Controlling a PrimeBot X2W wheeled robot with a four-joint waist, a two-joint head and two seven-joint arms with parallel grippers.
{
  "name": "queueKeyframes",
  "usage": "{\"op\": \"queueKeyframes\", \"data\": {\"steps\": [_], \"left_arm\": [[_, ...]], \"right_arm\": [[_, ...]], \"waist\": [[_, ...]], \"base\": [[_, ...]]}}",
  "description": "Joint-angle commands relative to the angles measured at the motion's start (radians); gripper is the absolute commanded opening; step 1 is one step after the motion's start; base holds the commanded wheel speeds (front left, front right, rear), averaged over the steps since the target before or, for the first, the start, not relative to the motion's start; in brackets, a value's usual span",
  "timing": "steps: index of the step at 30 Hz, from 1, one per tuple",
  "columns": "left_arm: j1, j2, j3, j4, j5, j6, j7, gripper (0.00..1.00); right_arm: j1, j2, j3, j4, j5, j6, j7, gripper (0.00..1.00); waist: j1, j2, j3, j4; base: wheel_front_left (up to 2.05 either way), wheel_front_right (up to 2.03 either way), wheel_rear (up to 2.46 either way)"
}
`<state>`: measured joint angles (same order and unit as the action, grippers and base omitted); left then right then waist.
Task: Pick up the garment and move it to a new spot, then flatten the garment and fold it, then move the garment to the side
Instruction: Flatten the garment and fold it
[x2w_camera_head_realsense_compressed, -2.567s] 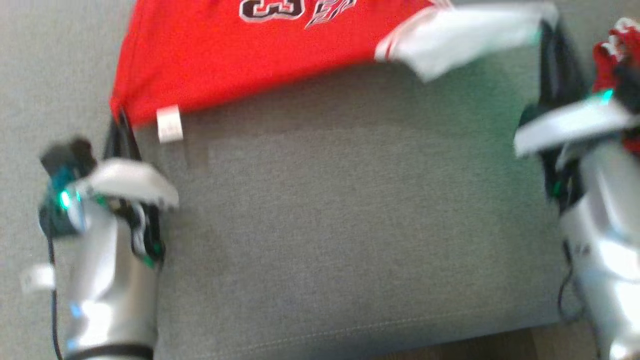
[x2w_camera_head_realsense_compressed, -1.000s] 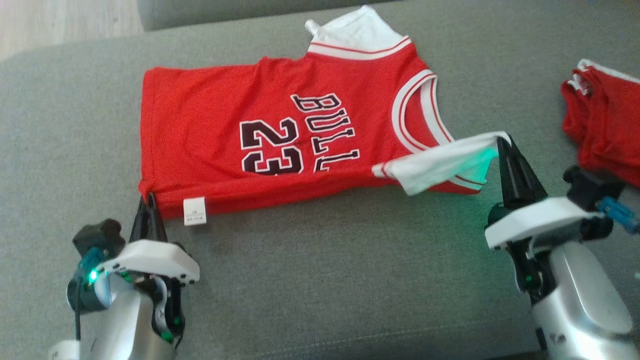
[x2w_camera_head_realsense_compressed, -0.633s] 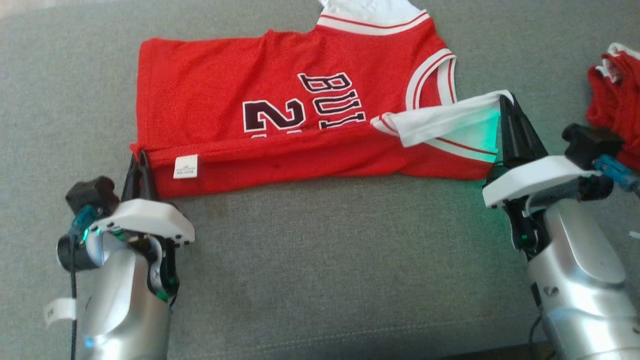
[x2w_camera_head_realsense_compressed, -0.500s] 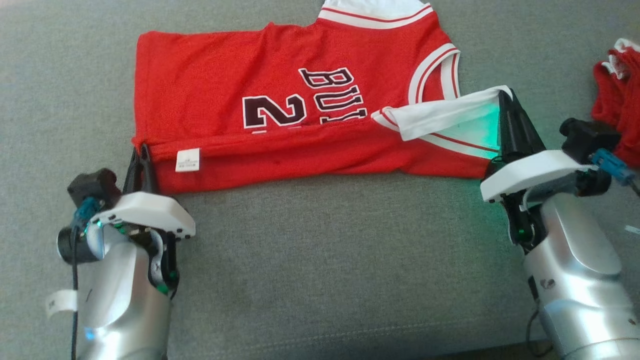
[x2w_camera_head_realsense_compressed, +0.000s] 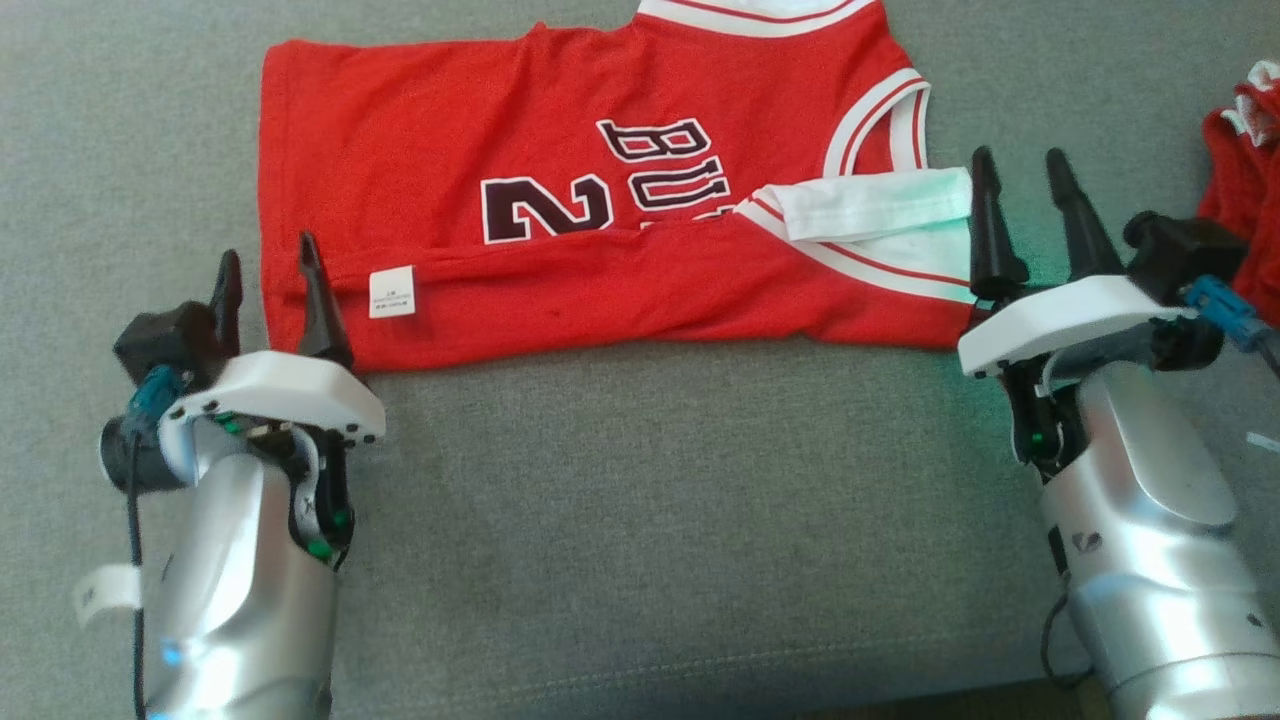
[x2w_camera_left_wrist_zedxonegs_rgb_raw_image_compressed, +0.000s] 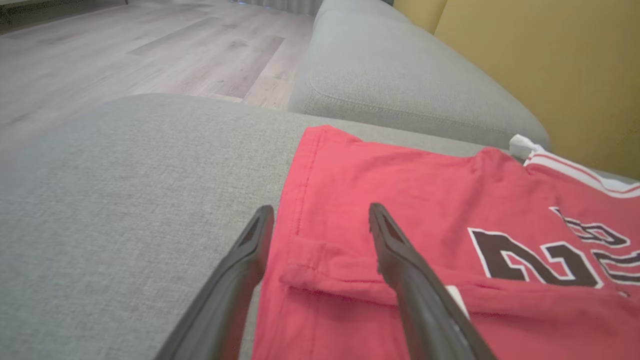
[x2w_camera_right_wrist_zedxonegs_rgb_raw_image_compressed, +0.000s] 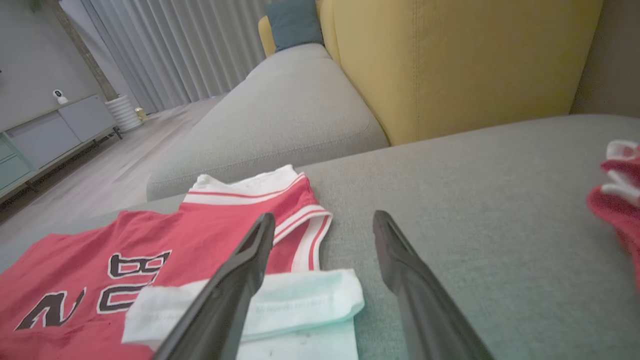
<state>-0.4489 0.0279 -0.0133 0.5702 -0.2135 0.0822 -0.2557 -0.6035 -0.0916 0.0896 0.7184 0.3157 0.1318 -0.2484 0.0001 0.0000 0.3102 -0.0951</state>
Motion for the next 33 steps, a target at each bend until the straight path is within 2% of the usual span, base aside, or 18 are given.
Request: {"op": "queueKeyframes", "data": {"steps": [1,6,14,29,32,33], "left_arm": [[0.02,0.022,0.029,-0.047,-0.018,0.01,-0.006,1.0],[0.101,0.022,-0.009,-0.108,-0.074,0.035,-0.006,1.0],[0.161,0.022,-0.051,-0.126,-0.083,0.06,-0.006,1.0],[0.148,0.022,-0.077,-0.111,-0.072,0.059,-0.006,1.0],[0.146,0.022,-0.082,-0.104,-0.07,0.056,-0.006,1.0],[0.146,0.022,-0.084,-0.1,-0.071,0.054,-0.006,1.0]], "right_arm": [[0.016,0.017,0.014,-0.049,-0.015,-0.001,-0.013,1.0],[0.123,0.023,0.01,-0.101,-0.034,-0.001,-0.013,1.0],[0.243,0.03,-0.015,-0.101,-0.052,-0.001,-0.013,1.0],[0.179,0.039,-0.03,0.018,-0.081,-0.001,-0.013,1.0],[0.165,0.04,-0.025,0.033,-0.081,-0.001,-0.013,0.92],[0.163,0.04,-0.025,0.035,-0.081,-0.001,-0.013,0.85]], "waist": [[-0.0001,0.0,-0.006,0.001],[-0.0001,0.0,-0.027,0.004],[-0.0001,0.0,-0.044,0.009],[-0.0001,0.0,-0.018,0.048],[-0.0001,0.0,-0.015,0.052],[-0.0001,0.0,-0.015,0.052]], "base": [[0.0,0.0,0.0],[0.0,0.0,0.0],[0.0,0.0,0.0],[0.0,0.0,0.0],[0.0,0.0,0.0],[0.0,0.0,0.0]]}}
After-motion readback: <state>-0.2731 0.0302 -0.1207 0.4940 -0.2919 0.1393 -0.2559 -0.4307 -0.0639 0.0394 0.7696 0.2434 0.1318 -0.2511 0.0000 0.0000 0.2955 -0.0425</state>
